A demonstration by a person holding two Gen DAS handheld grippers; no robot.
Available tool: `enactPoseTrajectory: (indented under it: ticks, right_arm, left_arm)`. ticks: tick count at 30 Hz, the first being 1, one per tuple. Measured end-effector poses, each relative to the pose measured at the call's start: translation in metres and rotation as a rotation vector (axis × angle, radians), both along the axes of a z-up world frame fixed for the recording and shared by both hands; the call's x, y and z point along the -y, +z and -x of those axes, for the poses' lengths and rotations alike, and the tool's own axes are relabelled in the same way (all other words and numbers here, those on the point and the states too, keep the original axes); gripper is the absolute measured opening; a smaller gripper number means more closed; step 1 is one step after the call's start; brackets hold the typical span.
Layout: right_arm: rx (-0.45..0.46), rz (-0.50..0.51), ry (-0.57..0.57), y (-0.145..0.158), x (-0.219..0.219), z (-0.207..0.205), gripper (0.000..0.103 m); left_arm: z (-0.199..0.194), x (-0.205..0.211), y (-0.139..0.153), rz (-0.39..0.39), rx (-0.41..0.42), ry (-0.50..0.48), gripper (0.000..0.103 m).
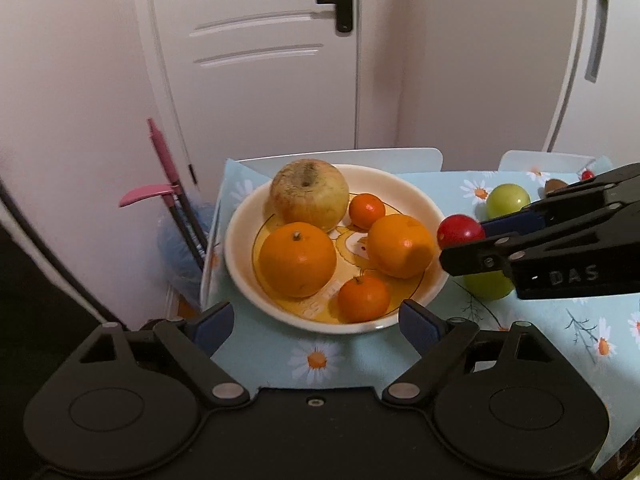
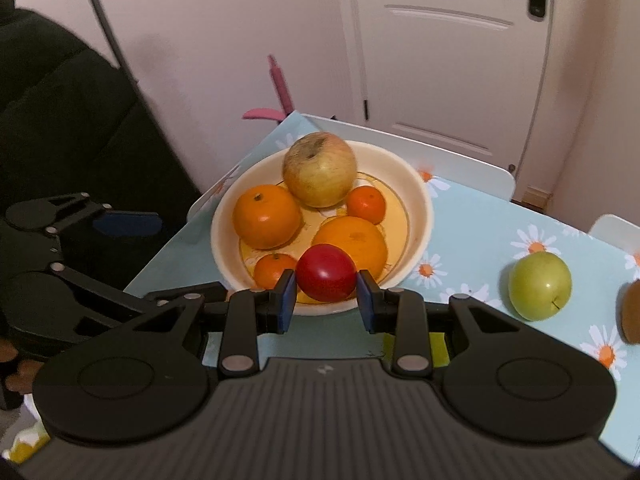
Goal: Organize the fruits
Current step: 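Carry the tangerine and tomato with both tools over the cream bowl, then open both tools to drop the tangerine and tomato into the bowl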
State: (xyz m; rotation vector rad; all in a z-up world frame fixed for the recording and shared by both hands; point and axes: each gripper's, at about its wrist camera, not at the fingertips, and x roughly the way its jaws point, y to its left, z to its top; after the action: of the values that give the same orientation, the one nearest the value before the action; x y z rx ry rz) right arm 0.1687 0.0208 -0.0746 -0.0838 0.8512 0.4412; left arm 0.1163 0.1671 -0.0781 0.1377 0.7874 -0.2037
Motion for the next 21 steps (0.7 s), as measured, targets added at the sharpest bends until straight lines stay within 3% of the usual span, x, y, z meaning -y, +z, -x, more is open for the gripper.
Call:
enactPoseTrajectory:
  ticks: [16, 18, 20, 21]
  right_arm:
    - [-0.024, 0.028, 0.06, -0.019, -0.023, -0.012, 0.049]
    - [-0.013, 0.007, 0.053, -0.017, -0.022, -0.011, 0.057]
    - [-0.004, -0.01, 0.044, -0.015, -0.02, -0.009, 0.08]
    - [0.006, -0.013, 0.035, -0.013, -0.02, -0.007, 0.082]
  left_arm:
    - [0.021, -0.005, -0.003, -0.017, 0.019, 0.041, 0.093]
    - [0.022, -0.006, -0.003, -0.016, 0.02, 0.04, 0.093]
    - [0.023, -0.006, -0.003, -0.015, 0.02, 0.04, 0.093]
    - [0.024, -0.007, -0.003, -0.013, 0.021, 0.041, 0.093]
